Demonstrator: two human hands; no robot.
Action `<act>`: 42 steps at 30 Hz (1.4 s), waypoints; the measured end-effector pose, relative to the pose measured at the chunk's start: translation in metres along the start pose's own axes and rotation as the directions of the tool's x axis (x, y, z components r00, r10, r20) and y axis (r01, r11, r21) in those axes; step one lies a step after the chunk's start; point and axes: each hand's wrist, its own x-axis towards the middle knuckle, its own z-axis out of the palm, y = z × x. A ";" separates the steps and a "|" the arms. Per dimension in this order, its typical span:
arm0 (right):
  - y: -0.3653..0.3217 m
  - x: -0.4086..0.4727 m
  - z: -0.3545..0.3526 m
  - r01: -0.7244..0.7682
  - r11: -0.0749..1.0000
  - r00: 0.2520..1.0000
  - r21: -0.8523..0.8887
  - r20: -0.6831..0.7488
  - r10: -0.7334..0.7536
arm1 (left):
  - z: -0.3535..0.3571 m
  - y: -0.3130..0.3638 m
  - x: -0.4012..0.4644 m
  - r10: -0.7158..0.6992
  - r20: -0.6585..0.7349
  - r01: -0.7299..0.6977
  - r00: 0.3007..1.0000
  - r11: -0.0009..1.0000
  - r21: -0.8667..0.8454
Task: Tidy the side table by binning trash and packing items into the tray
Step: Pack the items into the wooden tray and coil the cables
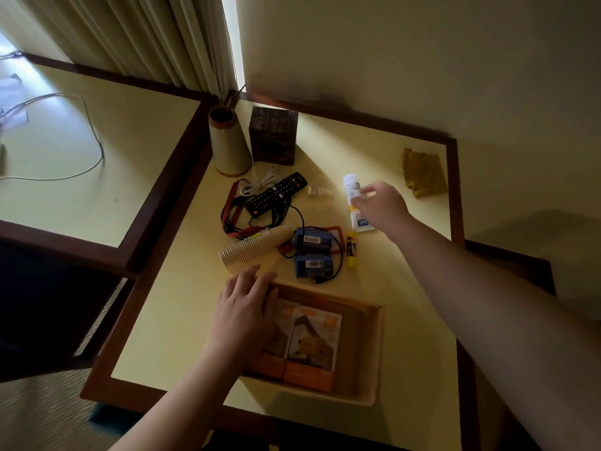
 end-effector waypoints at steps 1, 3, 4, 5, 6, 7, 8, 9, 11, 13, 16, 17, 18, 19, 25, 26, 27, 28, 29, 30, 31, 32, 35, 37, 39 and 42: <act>0.014 0.017 0.010 -0.096 0.991 0.995 -0.098 -0.006 0.096 | 0.000 0.000 0.000 -0.001 0.001 0.001 1.000 1.000 0.003; 0.039 0.039 0.029 -0.221 0.950 0.973 -0.222 0.018 0.230 | 0.001 0.000 0.001 -0.003 0.007 0.003 1.000 1.000 0.014; 0.046 0.044 0.036 -0.236 0.940 0.970 -0.248 -0.002 0.243 | 0.001 0.000 0.001 -0.003 0.007 0.003 1.000 1.000 0.022; 0.052 0.048 0.043 -0.228 0.941 0.974 -0.252 -0.043 0.224 | 0.002 -0.001 0.002 -0.004 0.005 0.004 1.000 1.000 0.027; 0.055 0.051 0.048 -0.215 0.943 0.976 -0.255 -0.088 0.198 | 0.002 -0.001 0.002 -0.006 0.001 0.006 1.000 0.999 0.031; 0.056 0.053 0.051 -0.210 0.944 0.975 -0.255 -0.124 0.184 | 0.002 -0.001 0.002 -0.008 -0.004 0.008 1.000 0.999 0.035; 0.058 0.055 0.053 -0.212 0.945 0.972 -0.248 -0.156 0.177 | 0.003 0.000 0.002 -0.007 -0.008 0.007 1.000 0.999 0.041; 0.060 0.057 0.053 -0.214 0.952 0.966 -0.218 -0.192 0.173 | 0.003 0.000 0.002 -0.004 -0.013 0.005 1.000 0.999 0.044; 0.064 0.055 0.047 -0.217 0.975 0.947 -0.041 -0.250 0.200 | 0.003 0.000 0.002 -0.001 -0.013 0.002 1.000 0.999 0.043; 0.067 0.044 0.032 -0.129 0.978 0.932 0.165 -0.317 0.177 | 0.003 0.000 0.002 0.001 -0.005 -0.001 1.000 0.999 0.045; 0.062 0.003 -0.001 0.137 0.955 0.889 0.262 -0.459 -0.001 | 0.002 -0.001 0.002 0.006 0.002 -0.006 1.000 0.999 0.036; 0.059 -0.013 -0.012 0.226 0.941 0.861 0.251 -0.504 -0.073 | 0.001 0.000 0.001 0.003 -0.001 -0.003 1.000 1.000 0.029; 0.058 -0.031 -0.022 0.292 0.927 0.832 0.237 -0.540 -0.124 | 0.000 0.000 0.001 0.000 -0.003 0.000 1.000 1.000 0.021; 0.057 -0.050 -0.033 0.332 0.915 0.812 0.230 -0.563 -0.153 | 0.000 0.001 0.001 -0.002 -0.004 0.002 1.000 1.000 0.012; 0.050 -0.160 -0.086 0.370 0.900 0.896 0.230 -0.346 -0.280 | -0.001 0.002 0.001 -0.006 -0.003 0.006 1.000 1.000 -0.002; 0.051 -0.171 -0.085 0.374 0.896 0.915 0.238 -0.250 -0.316 | -0.001 0.001 0.001 -0.006 -0.005 0.006 1.000 1.000 -0.004; 0.054 -0.179 -0.079 0.373 0.897 0.927 0.239 -0.150 -0.345 | -0.001 0.001 0.001 -0.007 -0.008 0.007 1.000 1.000 -0.007; 0.059 -0.184 -0.071 0.373 0.901 0.927 0.223 -0.057 -0.370 | -0.001 0.002 0.001 -0.006 -0.010 0.006 1.000 1.000 -0.010; 0.066 -0.187 -0.061 0.374 0.909 0.922 0.183 0.029 -0.385 | -0.001 0.002 0.001 -0.006 -0.010 0.006 1.000 1.000 -0.011; 0.072 -0.189 -0.050 0.366 0.922 0.918 0.128 0.115 -0.380 | -0.002 0.002 0.000 -0.007 -0.008 0.007 1.000 1.000 -0.013; 0.076 -0.190 -0.039 0.344 0.936 0.913 0.080 0.205 -0.353 | -0.002 0.002 0.000 -0.008 -0.006 0.008 1.000 1.000 -0.014; 0.079 -0.192 -0.030 0.317 0.947 0.904 0.043 0.287 -0.316 | -0.002 0.002 0.000 -0.007 -0.008 0.007 1.000 1.000 -0.014; 0.084 -0.195 -0.007 0.327 0.938 0.861 -0.115 0.446 -0.245 | -0.002 0.003 0.000 -0.004 -0.009 0.004 1.000 1.000 -0.017; 0.083 -0.195 0.004 0.417 0.867 0.865 -0.274 0.411 -0.286 | -0.002 0.003 0.000 -0.002 -0.016 0.002 1.000 1.000 -0.017; 0.082 -0.191 0.011 0.534 0.730 0.843 -0.426 0.336 -0.420 | -0.002 0.003 0.000 -0.008 -0.009 0.008 1.000 1.000 -0.015; 0.083 -0.189 0.019 0.615 0.572 0.784 -0.542 0.347 -0.515 | -0.003 0.003 0.000 -0.006 -0.003 0.006 1.000 1.000 -0.013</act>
